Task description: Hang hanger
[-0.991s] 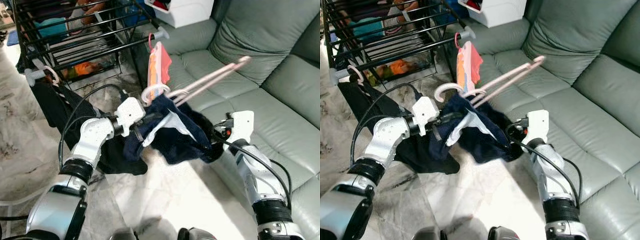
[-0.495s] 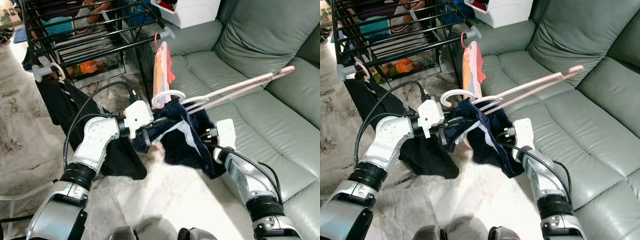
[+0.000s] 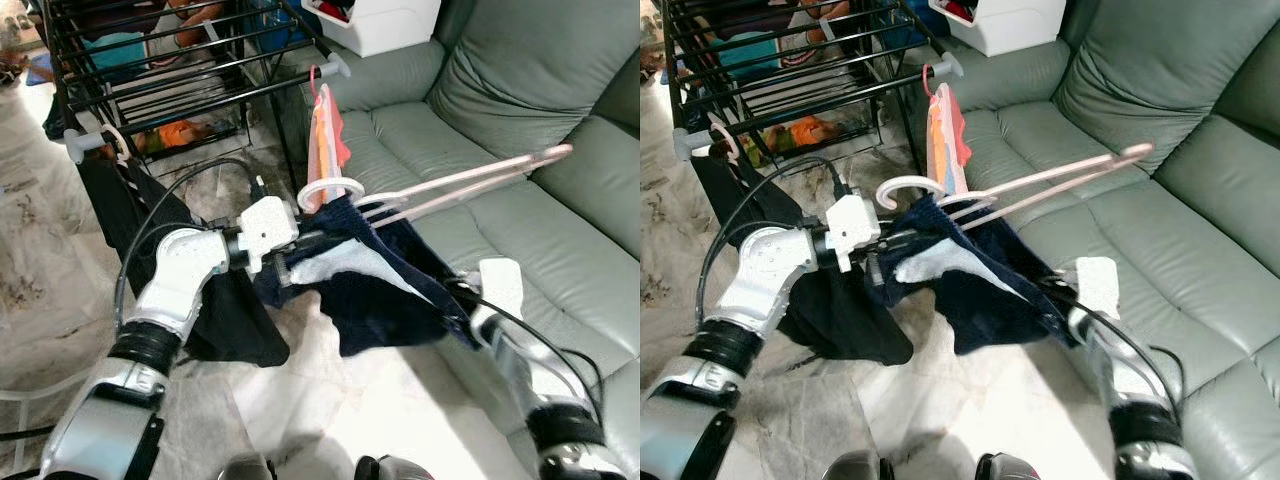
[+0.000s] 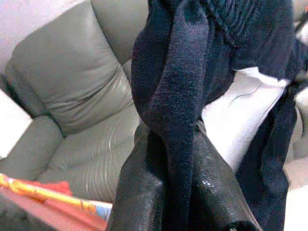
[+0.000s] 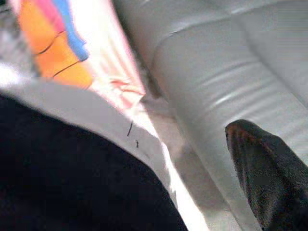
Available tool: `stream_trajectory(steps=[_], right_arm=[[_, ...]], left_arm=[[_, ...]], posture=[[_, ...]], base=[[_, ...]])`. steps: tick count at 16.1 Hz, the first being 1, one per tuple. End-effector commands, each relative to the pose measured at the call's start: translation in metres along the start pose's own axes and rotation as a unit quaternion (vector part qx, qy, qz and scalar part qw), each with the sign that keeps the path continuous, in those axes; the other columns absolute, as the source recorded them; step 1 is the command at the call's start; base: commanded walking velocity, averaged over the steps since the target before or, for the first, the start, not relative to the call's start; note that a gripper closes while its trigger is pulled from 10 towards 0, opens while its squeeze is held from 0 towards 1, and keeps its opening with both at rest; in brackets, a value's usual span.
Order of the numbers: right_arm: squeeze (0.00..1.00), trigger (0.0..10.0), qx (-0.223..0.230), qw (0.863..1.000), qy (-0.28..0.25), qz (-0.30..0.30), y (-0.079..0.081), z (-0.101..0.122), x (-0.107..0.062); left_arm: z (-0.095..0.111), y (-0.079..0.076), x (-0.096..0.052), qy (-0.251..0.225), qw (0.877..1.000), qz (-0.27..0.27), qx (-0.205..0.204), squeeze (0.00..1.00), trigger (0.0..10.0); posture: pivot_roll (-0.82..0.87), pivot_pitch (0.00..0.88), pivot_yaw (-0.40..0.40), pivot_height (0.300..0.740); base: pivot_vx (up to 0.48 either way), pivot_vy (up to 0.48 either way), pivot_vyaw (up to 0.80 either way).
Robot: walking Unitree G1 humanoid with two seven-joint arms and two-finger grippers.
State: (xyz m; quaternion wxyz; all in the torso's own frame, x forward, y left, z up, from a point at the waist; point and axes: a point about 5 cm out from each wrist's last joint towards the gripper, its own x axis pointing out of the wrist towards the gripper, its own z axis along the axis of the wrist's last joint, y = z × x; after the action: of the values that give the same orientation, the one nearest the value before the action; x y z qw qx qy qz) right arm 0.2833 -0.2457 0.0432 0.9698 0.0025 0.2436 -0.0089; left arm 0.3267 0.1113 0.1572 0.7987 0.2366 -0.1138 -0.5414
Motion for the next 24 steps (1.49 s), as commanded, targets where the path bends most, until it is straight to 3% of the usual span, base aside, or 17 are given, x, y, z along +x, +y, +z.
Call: stream_trajectory(steps=[1, 2, 3, 4, 5, 7, 9, 12, 16, 18, 19, 22, 23, 24], right_arm=[[0.16, 0.0, 0.013, 0.999, 0.006, -0.037, -0.018, -0.002, -0.005], [0.16, 0.0, 0.048, 0.994, -0.034, -0.092, -0.039, 0.014, -0.008], [0.16, 0.0, 0.048, 0.994, -0.034, -0.092, -0.039, 0.014, -0.008], [0.18, 0.0, 0.082, 0.979, -0.123, -0.138, -0.058, 0.052, -0.01], [0.18, 0.0, 0.09, 0.971, -0.162, -0.15, -0.064, 0.071, -0.012], [0.0, 0.0, 0.088, 0.953, -0.245, -0.156, -0.07, 0.115, -0.017], [0.0, 0.0, 0.073, 0.939, -0.302, -0.146, -0.068, 0.143, -0.024], [0.0, 0.0, 0.057, 0.933, -0.332, -0.126, -0.062, 0.155, -0.026], [0.0, 0.0, 0.051, 0.933, -0.338, -0.112, -0.056, 0.157, -0.024], [0.0, 0.0, 0.05, 0.937, -0.333, -0.087, -0.043, 0.154, -0.018], [0.0, 0.0, 0.048, 0.938, -0.334, -0.079, -0.039, 0.154, -0.016], [0.0, 0.0, 0.021, 0.939, -0.342, -0.041, -0.018, 0.159, -0.011], [0.0, 0.0, 0.011, 0.938, -0.344, -0.034, -0.014, 0.16, -0.011], [0.0, 0.0, 0.006, 0.939, -0.344, -0.029, -0.011, 0.159, -0.01]], left_arm=[[0.009, 0.02, -0.011, -0.01, 0.999, 0.041, 0.022, 0.0, 0.0], [0.007, 0.021, -0.017, -0.006, 0.999, 0.041, 0.008, 0.0, 0.0], [0.007, 0.021, -0.017, -0.006, 0.999, 0.041, 0.008, 0.0, 0.0], [-0.002, 0.015, -0.027, 0.002, 0.999, 0.02, -0.044, 0.0, 0.0], [-0.007, 0.009, -0.031, 0.012, 0.998, 0.001, -0.066, 0.0, 0.0], [-0.021, -0.007, -0.042, 0.038, 0.99, -0.051, -0.127, 0.0, 0.0], [-0.031, -0.02, -0.049, 0.059, 0.978, -0.096, -0.174, 0.0, 0.0], [-0.041, -0.034, -0.053, 0.092, 0.968, -0.136, -0.19, 0.0, 0.0], [-0.05, -0.044, -0.054, 0.143, 0.959, -0.178, -0.169, 0.0, 0.0], [-0.066, -0.044, -0.054, 0.243, 0.947, -0.179, -0.113, 0.0, 0.0], [-0.073, -0.041, -0.055, 0.279, 0.943, -0.158, -0.091, 0.0, 0.0], [-0.083, -0.025, -0.049, 0.329, 0.937, -0.063, -0.1, 0.0, 0.0], [-0.082, -0.021, -0.047, 0.328, 0.939, -0.042, -0.1, 0.0, 0.0], [-0.077, -0.013, -0.041, 0.292, 0.949, -0.005, -0.121, 0.0, 0.0]], posture=[[-0.08, 0.029, 0.004, 0.74], [-0.09, 0.029, 0.009, 0.74], [-0.09, 0.029, 0.009, 0.74], [-0.09, 0.029, 0.009, 0.74], [-0.09, 0.029, 0.009, 0.74], [-0.08, 0.028, 0.012, 0.74], [-0.08, 0.028, 0.012, 0.74], [-0.08, 0.024, 0.011, 0.74], [-0.08, 0.024, 0.011, 0.74], [-0.08, 0.02, 0.01, 0.74], [-0.08, 0.02, 0.01, 0.74], [-0.08, 0.022, 0.012, 0.74], [-0.08, 0.022, 0.012, 0.74], [-0.07, 0.024, 0.014, 0.74]], base=[[0.0, 0.0, 0.0], [0.0, 0.0, 0.0], [0.0, 0.0, 0.0], [0.0, 0.0, 0.0], [0.0, 0.0, 0.0], [0.0, 0.0, 0.0], [0.0, 0.0, 0.0], [0.0, 0.0, 0.0], [0.0, 0.0, 0.0], [0.0, 0.0, 0.0], [0.0, 0.0, 0.0], [0.0, 0.0, 0.0], [0.0, 0.0, 0.0], [0.0, 0.0, 0.0]])
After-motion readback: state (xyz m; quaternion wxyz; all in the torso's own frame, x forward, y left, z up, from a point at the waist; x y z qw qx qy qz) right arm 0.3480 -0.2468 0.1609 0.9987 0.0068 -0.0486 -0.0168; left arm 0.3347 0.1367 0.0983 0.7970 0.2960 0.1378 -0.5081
